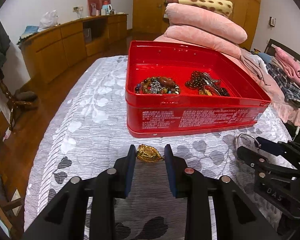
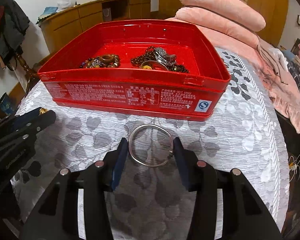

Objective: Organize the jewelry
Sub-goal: 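Lower the pendant and hoop into the red tin and open both tools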

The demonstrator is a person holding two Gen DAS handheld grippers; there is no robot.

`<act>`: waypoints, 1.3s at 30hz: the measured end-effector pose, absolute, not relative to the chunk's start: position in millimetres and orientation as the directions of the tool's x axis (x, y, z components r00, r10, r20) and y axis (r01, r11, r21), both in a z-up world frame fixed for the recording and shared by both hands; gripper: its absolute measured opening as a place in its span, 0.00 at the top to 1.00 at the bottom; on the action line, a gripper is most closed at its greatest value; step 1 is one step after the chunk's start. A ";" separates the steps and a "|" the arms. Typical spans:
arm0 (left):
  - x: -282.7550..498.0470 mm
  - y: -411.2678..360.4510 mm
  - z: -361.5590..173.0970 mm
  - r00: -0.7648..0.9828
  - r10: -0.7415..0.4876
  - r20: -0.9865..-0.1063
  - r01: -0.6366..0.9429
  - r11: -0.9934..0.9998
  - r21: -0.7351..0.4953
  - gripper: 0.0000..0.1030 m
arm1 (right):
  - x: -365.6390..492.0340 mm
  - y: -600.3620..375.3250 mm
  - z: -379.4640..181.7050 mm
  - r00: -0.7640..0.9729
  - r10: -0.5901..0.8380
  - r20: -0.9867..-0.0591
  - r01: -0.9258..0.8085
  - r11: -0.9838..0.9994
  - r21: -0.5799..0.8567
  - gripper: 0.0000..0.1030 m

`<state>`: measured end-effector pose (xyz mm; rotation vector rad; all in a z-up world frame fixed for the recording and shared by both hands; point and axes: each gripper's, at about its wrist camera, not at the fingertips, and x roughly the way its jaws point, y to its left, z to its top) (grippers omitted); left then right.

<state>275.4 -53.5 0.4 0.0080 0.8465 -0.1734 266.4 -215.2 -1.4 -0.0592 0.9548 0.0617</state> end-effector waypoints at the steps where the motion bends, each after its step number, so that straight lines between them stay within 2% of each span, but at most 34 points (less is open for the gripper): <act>1: 274.7 -54.3 1.8 0.650 -0.151 -0.745 0.158 0.986 -0.062 0.72 | 266.3 -216.2 0.9 0.578 0.028 -0.816 -0.081 0.996 -0.023 0.56; 13: 275.2 -53.7 30.1 0.697 -0.175 -0.696 0.175 0.982 -0.072 0.72 | 254.7 -222.6 46.4 0.650 0.035 -0.759 -0.088 0.996 -0.030 0.56; 20: 296.0 -61.5 58.0 0.734 -0.181 -0.655 0.182 0.981 -0.067 0.72 | 277.3 -228.4 75.9 0.688 0.039 -0.725 -0.090 0.995 -0.033 0.56; 28: 336.5 -73.7 71.5 0.744 -0.181 -0.643 0.174 0.982 -0.075 0.72 | 319.2 -232.7 75.0 0.678 0.043 -0.734 -0.077 0.997 -0.013 0.56; 39: 379.6 -83.5 53.1 0.710 -0.165 -0.684 0.153 0.985 -0.079 0.71 | 358.9 -234.6 53.3 0.639 0.042 -0.768 -0.063 0.998 0.002 0.56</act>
